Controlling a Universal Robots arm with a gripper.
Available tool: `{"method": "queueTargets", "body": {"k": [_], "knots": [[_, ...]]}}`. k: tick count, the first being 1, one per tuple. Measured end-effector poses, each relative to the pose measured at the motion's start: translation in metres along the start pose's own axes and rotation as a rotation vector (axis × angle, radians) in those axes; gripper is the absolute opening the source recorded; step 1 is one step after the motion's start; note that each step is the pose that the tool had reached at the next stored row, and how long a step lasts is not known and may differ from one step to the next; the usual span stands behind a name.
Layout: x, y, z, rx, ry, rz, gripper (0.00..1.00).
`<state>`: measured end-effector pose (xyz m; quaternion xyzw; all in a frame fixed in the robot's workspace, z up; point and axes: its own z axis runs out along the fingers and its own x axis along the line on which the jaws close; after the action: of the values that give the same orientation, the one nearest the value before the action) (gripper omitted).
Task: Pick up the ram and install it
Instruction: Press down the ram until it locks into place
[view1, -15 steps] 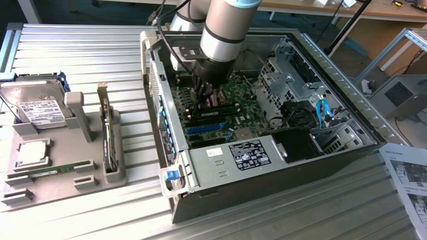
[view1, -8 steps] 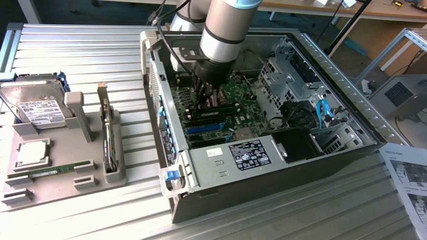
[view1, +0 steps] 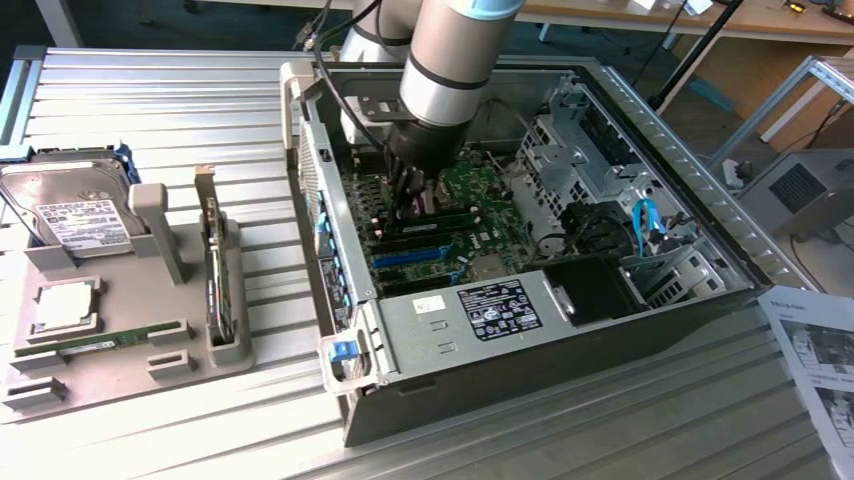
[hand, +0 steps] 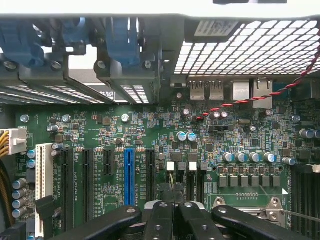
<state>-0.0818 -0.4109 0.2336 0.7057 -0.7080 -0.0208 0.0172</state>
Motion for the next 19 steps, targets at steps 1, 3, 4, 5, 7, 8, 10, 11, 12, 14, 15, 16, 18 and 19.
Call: {"method": "queueTargets", "body": {"k": [1,3,4,5,7,8,10,11,12,14,15,16,18,19], "knots": [[0.0001,0.0000,0.0005,-0.0003,0.0005,0.000,0.11],[0.0001,0.0000,0.0005,-0.0003,0.0006,0.000,0.11],[0.0001,0.0000,0.0006,-0.0002,0.0004,0.000,0.11],[0.0001,0.0000,0.0007,-0.0002,0.0004,0.000,0.11],[0.0003,-0.0001,0.0016,-0.0002,0.0005,0.000,0.11],[0.0004,-0.0001,0.0018,-0.0003,0.0006,0.000,0.11],[0.0008,-0.0001,0.0024,-0.0001,0.0003,0.000,0.11],[0.0010,-0.0001,0.0026,-0.0002,0.0002,0.000,0.11],[0.0011,-0.0001,0.0026,-0.0002,0.0002,0.000,0.11],[0.0011,-0.0001,0.0026,-0.0002,-0.0002,0.000,0.11],[0.0012,-0.0001,0.0027,-0.0001,-0.0004,0.000,0.11],[0.0013,-0.0001,0.0028,-0.0001,-0.0005,0.000,0.11],[0.0016,-0.0002,0.0033,-0.0002,-0.0003,0.000,0.11],[0.0017,-0.0002,0.0036,-0.0002,-0.0003,0.000,0.11]]}}
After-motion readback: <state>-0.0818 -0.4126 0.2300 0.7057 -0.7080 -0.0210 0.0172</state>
